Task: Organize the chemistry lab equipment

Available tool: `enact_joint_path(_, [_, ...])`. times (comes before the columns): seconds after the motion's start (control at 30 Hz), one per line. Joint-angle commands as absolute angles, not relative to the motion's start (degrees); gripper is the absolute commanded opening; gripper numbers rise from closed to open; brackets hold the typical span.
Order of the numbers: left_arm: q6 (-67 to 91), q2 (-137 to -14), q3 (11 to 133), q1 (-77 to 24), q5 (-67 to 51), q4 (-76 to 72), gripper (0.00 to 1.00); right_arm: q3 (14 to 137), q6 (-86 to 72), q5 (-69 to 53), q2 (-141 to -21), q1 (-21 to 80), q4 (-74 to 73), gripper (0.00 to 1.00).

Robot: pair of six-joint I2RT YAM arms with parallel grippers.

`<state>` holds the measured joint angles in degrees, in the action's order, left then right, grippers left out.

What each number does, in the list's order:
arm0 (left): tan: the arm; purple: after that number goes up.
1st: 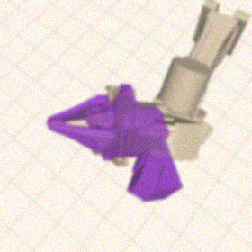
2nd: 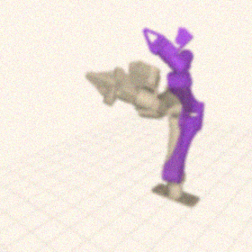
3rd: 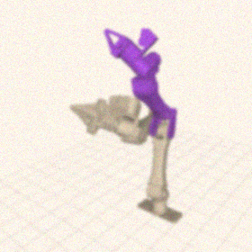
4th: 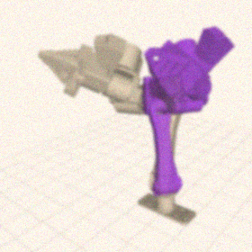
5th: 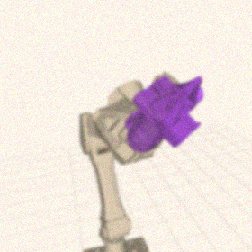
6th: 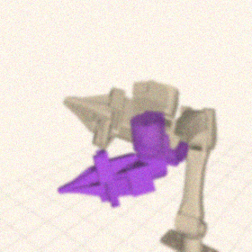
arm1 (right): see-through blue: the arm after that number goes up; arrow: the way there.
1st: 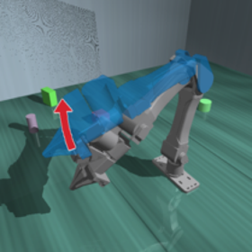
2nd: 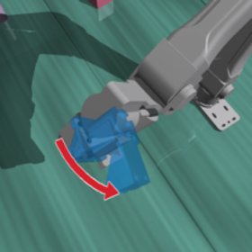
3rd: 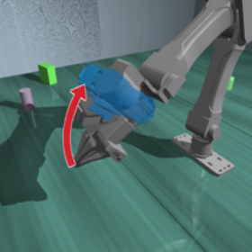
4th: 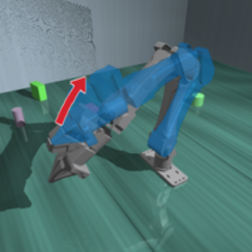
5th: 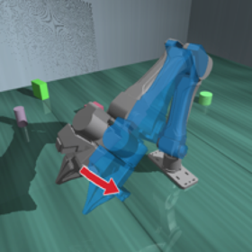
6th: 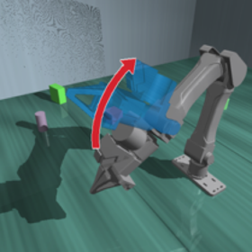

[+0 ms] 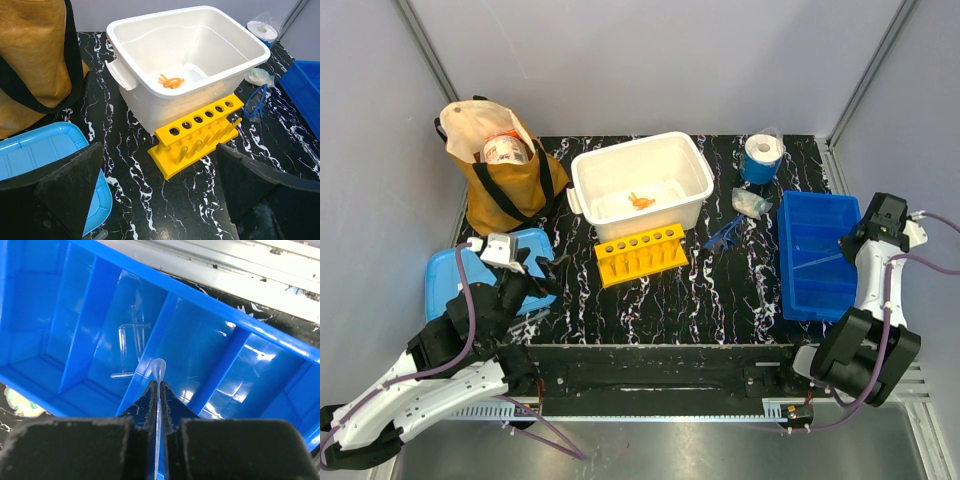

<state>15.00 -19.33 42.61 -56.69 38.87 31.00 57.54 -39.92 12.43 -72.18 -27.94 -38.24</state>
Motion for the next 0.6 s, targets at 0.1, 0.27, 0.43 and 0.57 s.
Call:
enact_joint_path(0.1, [14.3,-18.9,43.0,-56.9,38.5,28.5,0.99,52.5,-47.4,13.5,-72.9,-28.8,-31.0,0.08])
enact_joint_path(0.27, [14.3,-18.6,42.9,-56.9,38.9,28.4,0.99,51.9,-48.6,15.1,-76.5,-29.2,-29.8,0.07])
enact_joint_path(0.43, [14.2,-19.1,43.0,-56.9,39.0,28.4,0.99,51.2,-49.7,17.0,-77.4,-30.1,-29.2,0.07])
enact_joint_path(0.57, [14.1,-19.5,43.0,-56.9,39.1,28.4,0.99,50.9,-49.0,18.9,-77.7,-30.8,-29.1,0.06])
